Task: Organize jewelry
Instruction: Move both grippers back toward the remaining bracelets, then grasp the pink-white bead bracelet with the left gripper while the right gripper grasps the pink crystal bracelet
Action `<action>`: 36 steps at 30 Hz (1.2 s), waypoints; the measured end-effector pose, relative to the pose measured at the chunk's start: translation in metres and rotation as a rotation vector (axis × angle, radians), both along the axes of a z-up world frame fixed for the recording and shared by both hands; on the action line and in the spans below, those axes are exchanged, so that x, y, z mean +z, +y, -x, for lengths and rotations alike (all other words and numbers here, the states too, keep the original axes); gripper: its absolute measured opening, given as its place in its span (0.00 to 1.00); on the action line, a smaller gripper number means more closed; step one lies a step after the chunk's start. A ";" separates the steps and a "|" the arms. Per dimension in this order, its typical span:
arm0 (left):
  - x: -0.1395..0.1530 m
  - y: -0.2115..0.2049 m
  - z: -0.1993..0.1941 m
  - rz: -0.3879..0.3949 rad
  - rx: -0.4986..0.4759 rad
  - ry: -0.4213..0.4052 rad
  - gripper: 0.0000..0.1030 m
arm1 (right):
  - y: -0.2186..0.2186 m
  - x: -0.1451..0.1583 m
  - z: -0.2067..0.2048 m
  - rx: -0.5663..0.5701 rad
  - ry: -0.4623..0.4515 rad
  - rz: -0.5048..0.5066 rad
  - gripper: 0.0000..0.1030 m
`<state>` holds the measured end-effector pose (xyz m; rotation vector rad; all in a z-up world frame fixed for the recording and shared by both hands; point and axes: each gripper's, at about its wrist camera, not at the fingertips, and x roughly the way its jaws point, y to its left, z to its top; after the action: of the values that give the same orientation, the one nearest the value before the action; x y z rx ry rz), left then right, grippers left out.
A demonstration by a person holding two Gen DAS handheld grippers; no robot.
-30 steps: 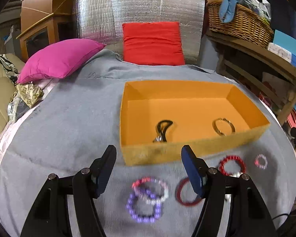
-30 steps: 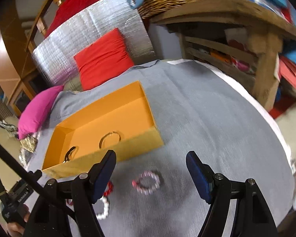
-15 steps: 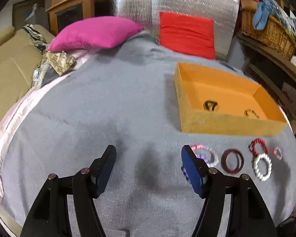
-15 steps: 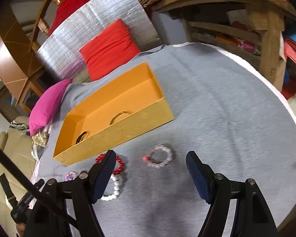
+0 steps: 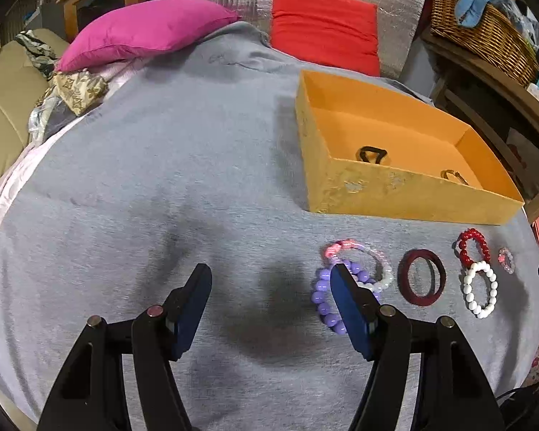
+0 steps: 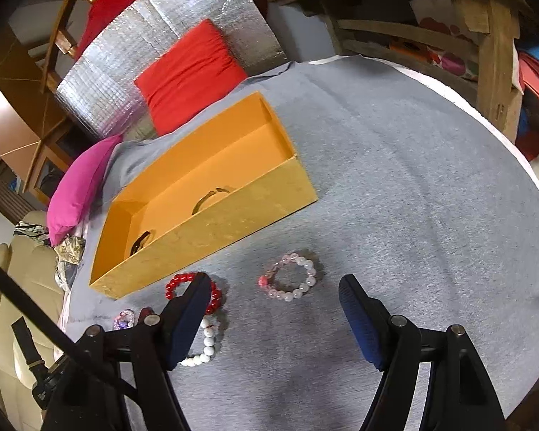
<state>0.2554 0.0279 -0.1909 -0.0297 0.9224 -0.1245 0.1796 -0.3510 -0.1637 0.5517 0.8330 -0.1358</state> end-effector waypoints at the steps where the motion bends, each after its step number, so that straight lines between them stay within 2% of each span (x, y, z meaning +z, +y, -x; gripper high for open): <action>1: 0.000 -0.004 0.000 -0.008 -0.008 -0.005 0.67 | -0.002 -0.001 0.000 -0.002 0.004 -0.002 0.74; 6: 0.001 -0.016 0.002 -0.037 -0.039 -0.017 0.67 | -0.008 -0.005 0.001 -0.002 0.033 -0.013 0.71; 9: 0.001 -0.017 0.002 -0.031 -0.041 -0.019 0.67 | -0.012 -0.010 -0.001 -0.008 0.049 -0.025 0.60; 11: 0.002 -0.017 0.001 -0.032 -0.045 -0.024 0.67 | -0.014 -0.016 -0.006 -0.012 0.069 -0.034 0.46; 15: 0.000 -0.016 -0.003 -0.038 -0.053 -0.030 0.65 | -0.010 -0.024 -0.017 -0.013 0.103 -0.025 0.42; 16: -0.001 -0.014 -0.004 -0.031 -0.055 -0.029 0.58 | -0.009 -0.025 -0.019 -0.013 0.108 -0.022 0.40; 17: -0.001 -0.012 -0.007 -0.021 -0.058 -0.027 0.49 | -0.007 -0.027 -0.022 -0.017 0.115 -0.013 0.39; 19: -0.004 -0.009 -0.012 -0.001 -0.059 -0.013 0.44 | -0.004 -0.030 -0.027 -0.029 0.132 0.010 0.39; 21: -0.006 -0.005 -0.017 0.012 -0.049 -0.004 0.44 | -0.003 -0.034 -0.032 -0.045 0.154 0.038 0.39; 25: -0.008 -0.004 -0.027 0.048 -0.058 0.014 0.44 | 0.001 -0.039 -0.040 -0.062 0.186 0.117 0.32; 27: -0.011 -0.005 -0.031 0.064 -0.063 0.032 0.44 | 0.004 -0.039 -0.042 -0.061 0.187 0.147 0.27; 29: -0.014 -0.008 -0.034 0.073 -0.080 0.056 0.44 | 0.010 -0.039 -0.044 -0.060 0.194 0.199 0.18; 32: -0.015 -0.014 -0.033 0.092 -0.110 0.067 0.44 | 0.018 -0.038 -0.045 -0.042 0.194 0.245 0.11; 36: -0.017 -0.023 -0.033 0.091 -0.144 0.075 0.44 | 0.027 -0.037 -0.045 -0.036 0.193 0.275 0.11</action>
<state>0.2885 0.0047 -0.2081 -0.0529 0.9933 -0.3006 0.2243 -0.3242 -0.2011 0.2975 0.9740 -0.3350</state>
